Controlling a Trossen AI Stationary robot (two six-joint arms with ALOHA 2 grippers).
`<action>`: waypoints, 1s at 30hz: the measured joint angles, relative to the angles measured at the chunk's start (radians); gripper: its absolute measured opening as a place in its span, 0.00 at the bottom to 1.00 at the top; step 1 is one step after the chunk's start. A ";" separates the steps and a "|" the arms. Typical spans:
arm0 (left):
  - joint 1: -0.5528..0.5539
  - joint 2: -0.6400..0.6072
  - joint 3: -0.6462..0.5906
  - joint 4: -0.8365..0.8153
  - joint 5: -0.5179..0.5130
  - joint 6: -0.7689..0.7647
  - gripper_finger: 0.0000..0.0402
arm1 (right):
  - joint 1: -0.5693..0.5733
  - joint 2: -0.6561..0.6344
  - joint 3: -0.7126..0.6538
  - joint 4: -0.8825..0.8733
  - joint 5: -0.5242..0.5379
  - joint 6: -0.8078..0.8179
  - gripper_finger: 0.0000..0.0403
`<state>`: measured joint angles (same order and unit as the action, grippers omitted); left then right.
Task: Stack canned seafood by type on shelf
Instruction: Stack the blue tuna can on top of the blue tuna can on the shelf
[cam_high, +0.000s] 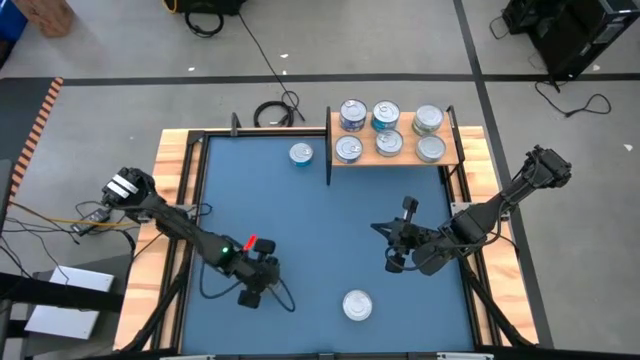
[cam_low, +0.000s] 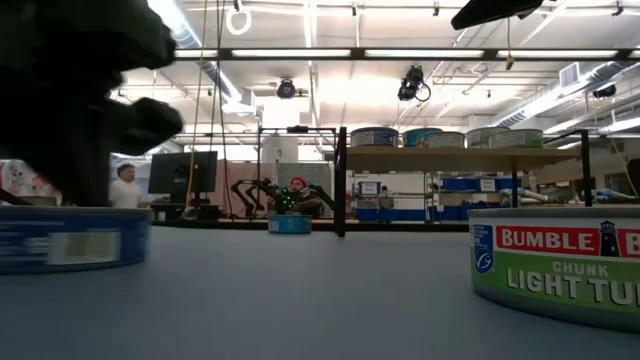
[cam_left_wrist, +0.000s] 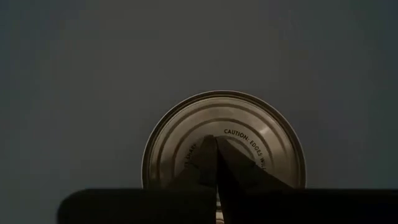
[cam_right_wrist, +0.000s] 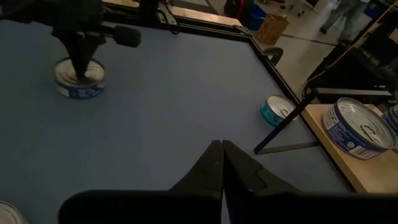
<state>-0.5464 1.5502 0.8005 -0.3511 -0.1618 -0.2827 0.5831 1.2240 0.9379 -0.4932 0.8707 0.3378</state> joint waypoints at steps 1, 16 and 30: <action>0.014 0.001 0.000 0.013 -0.004 0.018 0.00 | 0.000 0.000 0.000 0.000 0.000 0.000 0.03; 0.160 0.005 -0.004 0.120 -0.063 0.190 0.00 | 0.000 0.000 0.000 0.003 0.000 0.000 0.03; 0.249 0.102 0.002 0.303 -0.051 0.275 0.00 | 0.000 0.000 0.000 0.009 0.000 0.000 0.03</action>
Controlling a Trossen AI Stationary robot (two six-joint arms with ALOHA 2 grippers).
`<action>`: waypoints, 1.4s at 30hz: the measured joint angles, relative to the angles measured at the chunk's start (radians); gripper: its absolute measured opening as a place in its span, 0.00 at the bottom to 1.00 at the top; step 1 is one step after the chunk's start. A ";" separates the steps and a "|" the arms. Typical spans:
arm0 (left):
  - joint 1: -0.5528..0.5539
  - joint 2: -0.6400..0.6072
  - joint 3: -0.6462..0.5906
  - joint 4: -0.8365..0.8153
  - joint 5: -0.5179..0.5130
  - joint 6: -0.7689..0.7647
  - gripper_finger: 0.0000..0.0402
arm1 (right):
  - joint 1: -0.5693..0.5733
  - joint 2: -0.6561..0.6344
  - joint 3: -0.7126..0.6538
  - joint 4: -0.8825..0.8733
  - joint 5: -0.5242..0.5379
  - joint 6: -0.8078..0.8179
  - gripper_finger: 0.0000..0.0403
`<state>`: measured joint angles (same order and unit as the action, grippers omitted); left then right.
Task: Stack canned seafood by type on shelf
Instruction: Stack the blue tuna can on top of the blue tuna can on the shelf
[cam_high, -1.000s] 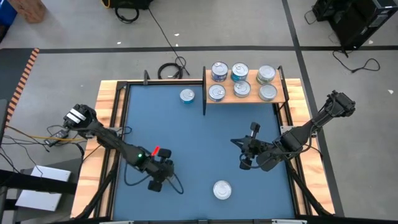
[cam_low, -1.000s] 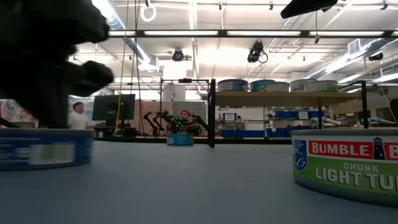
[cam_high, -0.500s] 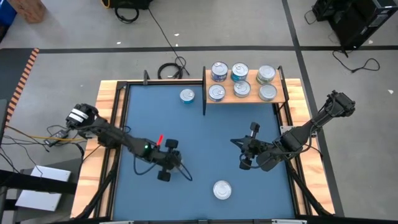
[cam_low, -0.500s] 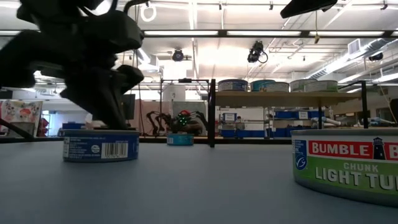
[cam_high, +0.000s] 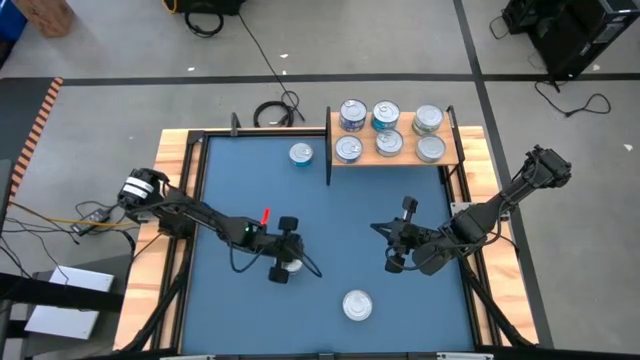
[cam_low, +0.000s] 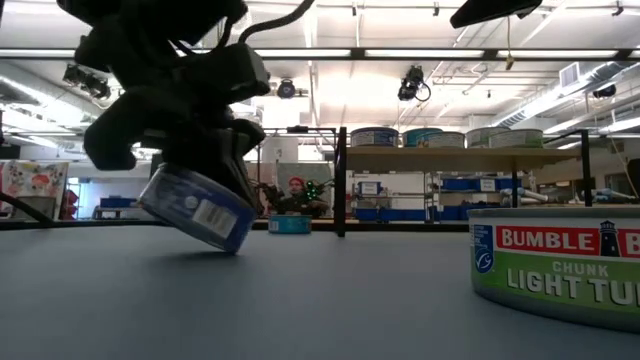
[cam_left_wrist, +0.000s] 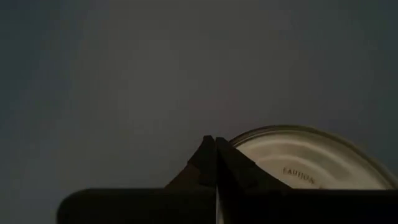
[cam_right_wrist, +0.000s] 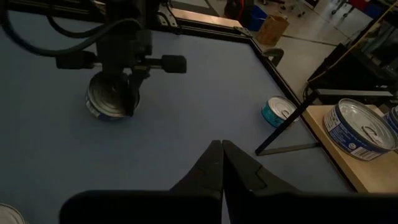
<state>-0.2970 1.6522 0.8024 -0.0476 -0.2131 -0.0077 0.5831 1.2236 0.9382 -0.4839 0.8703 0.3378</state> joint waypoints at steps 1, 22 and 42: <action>0.006 0.004 0.000 0.008 0.004 0.007 0.00 | 0.000 0.000 0.000 0.000 0.000 0.000 0.03; 0.012 -0.054 0.087 -0.184 0.160 0.090 0.00 | 0.000 0.000 0.000 0.005 -0.001 -0.004 0.03; 0.022 0.049 0.083 -0.036 0.126 0.098 0.00 | 0.000 0.000 0.000 0.042 -0.022 -0.034 0.04</action>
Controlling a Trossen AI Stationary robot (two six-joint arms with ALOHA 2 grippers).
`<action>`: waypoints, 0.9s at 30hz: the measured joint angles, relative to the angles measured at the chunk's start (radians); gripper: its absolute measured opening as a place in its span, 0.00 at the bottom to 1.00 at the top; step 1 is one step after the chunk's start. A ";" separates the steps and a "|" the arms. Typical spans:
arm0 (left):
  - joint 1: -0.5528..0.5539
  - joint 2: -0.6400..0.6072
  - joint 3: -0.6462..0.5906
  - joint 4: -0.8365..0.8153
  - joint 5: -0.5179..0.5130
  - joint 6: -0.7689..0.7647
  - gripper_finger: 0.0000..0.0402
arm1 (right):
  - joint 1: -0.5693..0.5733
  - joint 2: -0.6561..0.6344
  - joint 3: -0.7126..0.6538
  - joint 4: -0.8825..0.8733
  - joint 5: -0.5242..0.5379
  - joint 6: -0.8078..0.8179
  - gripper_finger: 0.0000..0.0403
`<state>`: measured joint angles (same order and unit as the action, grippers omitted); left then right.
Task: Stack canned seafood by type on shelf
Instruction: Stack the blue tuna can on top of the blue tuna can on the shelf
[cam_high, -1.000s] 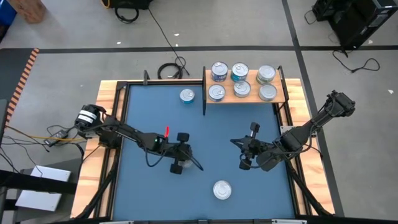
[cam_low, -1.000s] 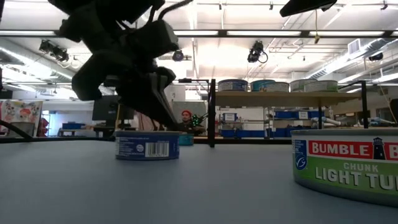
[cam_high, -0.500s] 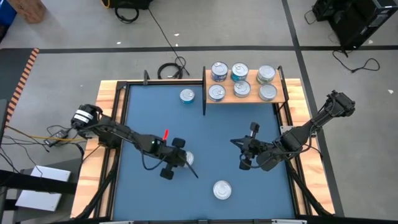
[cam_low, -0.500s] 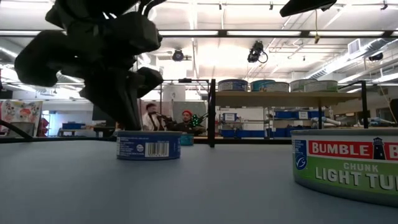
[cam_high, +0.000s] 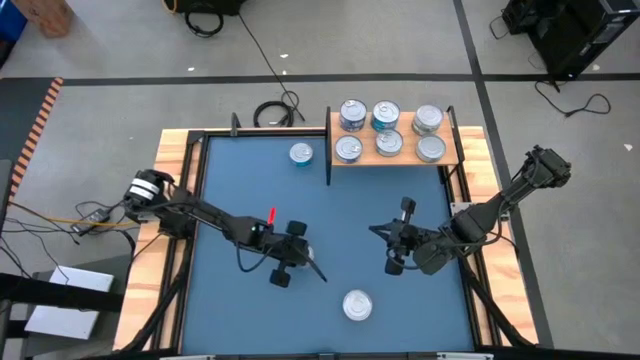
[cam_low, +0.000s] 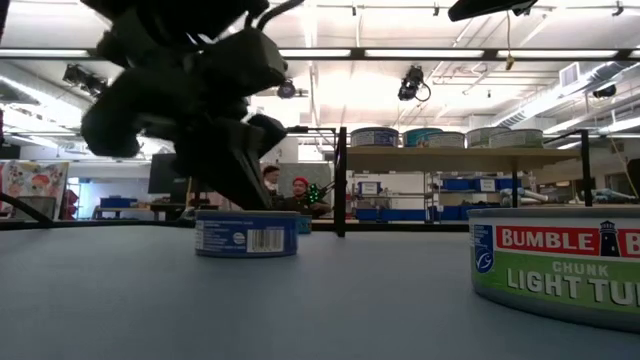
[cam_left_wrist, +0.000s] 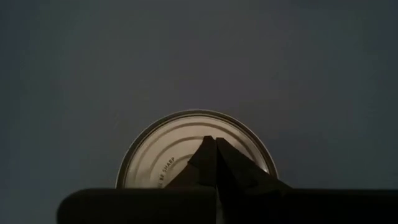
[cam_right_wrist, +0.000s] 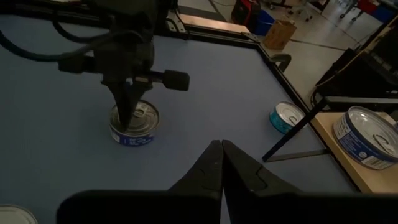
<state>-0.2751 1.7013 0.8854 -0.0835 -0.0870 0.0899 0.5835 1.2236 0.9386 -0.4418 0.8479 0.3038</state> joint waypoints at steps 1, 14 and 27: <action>0.004 0.006 -0.002 0.017 0.003 0.008 0.00 | 0.000 0.000 0.000 0.001 -0.003 0.002 0.04; 0.071 0.019 0.043 0.112 0.033 0.108 0.00 | 0.000 0.000 0.000 0.004 -0.010 0.000 0.05; 0.019 -0.074 0.040 -0.007 0.012 0.167 0.00 | -0.031 0.103 0.000 0.136 -0.205 -0.104 0.06</action>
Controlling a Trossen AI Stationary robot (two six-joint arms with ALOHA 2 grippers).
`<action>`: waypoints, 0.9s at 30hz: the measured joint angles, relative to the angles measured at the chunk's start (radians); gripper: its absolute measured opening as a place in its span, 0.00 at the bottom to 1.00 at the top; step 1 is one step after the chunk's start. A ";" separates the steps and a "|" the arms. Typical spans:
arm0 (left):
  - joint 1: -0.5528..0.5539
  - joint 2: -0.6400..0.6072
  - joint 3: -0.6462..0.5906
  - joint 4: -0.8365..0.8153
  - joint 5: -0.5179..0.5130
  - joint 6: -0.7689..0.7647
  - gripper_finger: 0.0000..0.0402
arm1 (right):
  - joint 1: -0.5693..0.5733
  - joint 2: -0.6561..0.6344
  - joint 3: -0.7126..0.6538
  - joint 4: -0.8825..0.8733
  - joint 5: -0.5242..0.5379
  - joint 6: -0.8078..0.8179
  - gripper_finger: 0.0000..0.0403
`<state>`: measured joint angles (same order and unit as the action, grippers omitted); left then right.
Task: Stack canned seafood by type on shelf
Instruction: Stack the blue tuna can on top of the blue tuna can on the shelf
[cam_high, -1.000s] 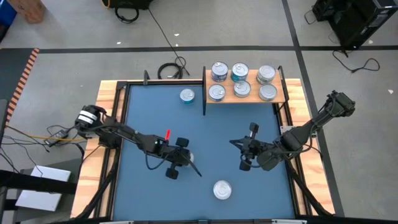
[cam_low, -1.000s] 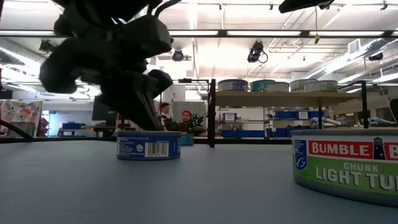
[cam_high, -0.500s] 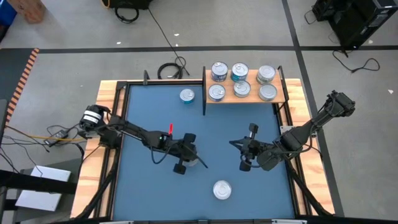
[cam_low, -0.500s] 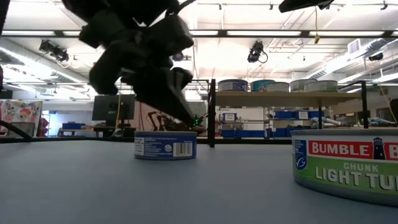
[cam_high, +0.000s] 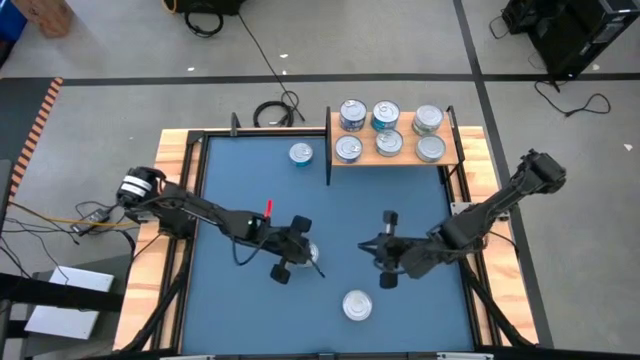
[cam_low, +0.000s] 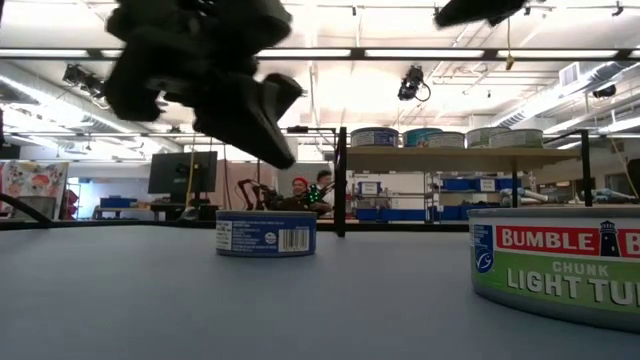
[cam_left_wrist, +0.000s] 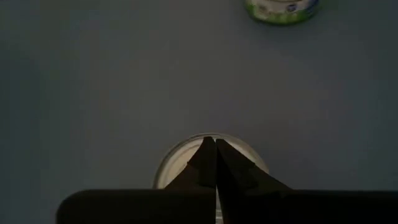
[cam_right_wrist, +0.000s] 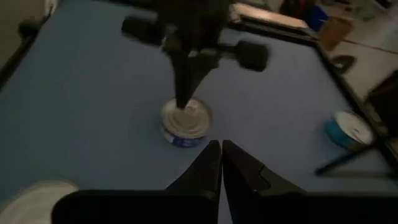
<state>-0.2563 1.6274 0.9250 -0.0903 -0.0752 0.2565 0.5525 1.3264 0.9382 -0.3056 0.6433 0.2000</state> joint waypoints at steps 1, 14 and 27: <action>-0.008 -0.012 -0.016 0.020 -0.002 -0.005 0.00 | -0.007 0.027 0.000 0.027 -0.020 -0.031 0.06; -0.040 -0.249 -0.400 0.505 -0.095 -0.223 0.00 | -0.085 0.302 0.138 0.217 -0.176 -0.189 0.14; 0.142 -0.280 -0.499 0.730 0.040 -0.227 0.00 | -0.198 0.567 0.303 0.189 -0.362 -0.389 0.30</action>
<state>-0.1142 1.3475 0.4258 0.6400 -0.0357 0.0295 0.3545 1.8931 1.2416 -0.1165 0.2811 -0.1889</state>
